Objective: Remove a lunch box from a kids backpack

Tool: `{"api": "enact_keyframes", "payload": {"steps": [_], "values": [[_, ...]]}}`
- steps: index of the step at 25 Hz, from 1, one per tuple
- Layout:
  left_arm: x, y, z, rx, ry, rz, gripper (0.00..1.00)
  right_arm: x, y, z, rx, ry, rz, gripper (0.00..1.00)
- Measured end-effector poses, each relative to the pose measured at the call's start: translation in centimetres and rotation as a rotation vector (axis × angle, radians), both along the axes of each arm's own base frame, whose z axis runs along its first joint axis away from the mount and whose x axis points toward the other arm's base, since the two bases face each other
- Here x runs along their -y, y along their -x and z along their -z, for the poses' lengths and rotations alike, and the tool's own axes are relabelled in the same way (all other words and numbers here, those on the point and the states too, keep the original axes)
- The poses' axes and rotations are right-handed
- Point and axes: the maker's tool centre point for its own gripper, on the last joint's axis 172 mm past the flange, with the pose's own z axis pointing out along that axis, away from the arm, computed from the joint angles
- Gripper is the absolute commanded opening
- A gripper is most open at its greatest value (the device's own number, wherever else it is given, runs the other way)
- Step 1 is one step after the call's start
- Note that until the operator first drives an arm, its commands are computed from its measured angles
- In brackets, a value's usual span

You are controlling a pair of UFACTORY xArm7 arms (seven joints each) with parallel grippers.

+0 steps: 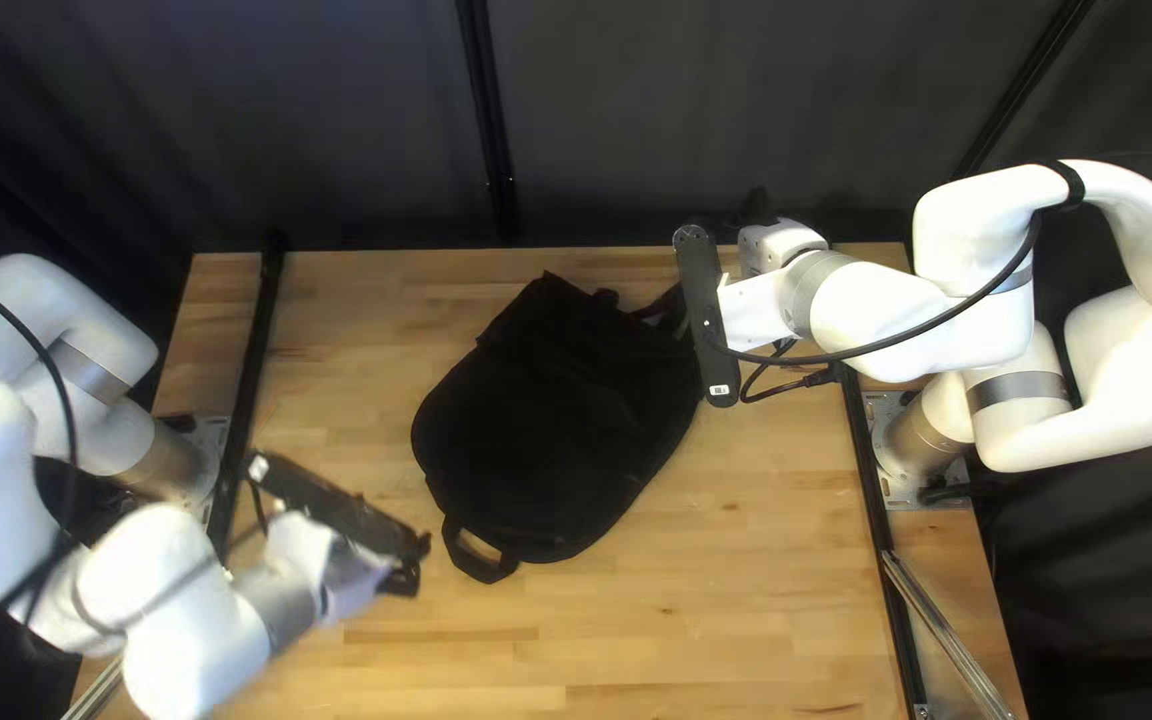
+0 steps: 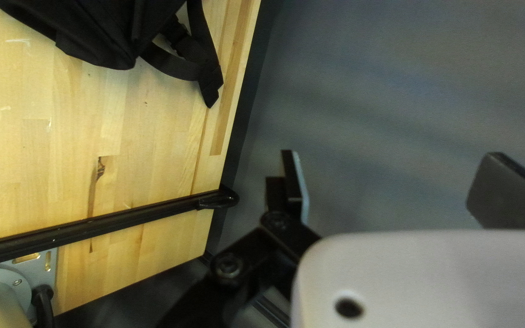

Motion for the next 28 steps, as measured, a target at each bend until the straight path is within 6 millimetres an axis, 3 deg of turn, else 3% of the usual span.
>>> {"api": "enact_keyframes", "payload": {"steps": [4, 8, 20, 28], "values": [[1.8, -2.5, 2.9, 0.012, -0.004, 0.016, 1.00, 0.0, 0.0, 0.0, 0.000, 0.000, 0.000, 1.00], [2.3, -4.6, 4.8, 0.020, 0.005, 0.029, 1.00, 0.0, 0.0, 0.0, 0.000, 0.000, 0.000, 1.00], [2.0, -11.7, 8.7, -0.008, 0.015, 0.069, 1.00, 0.0, 0.0, 0.0, 0.000, 0.000, 0.000, 1.00], [0.9, -14.8, 10.4, -0.028, -0.002, 0.087, 1.00, 0.0, 0.0, 0.0, 0.000, 0.000, 0.000, 1.00]]}}
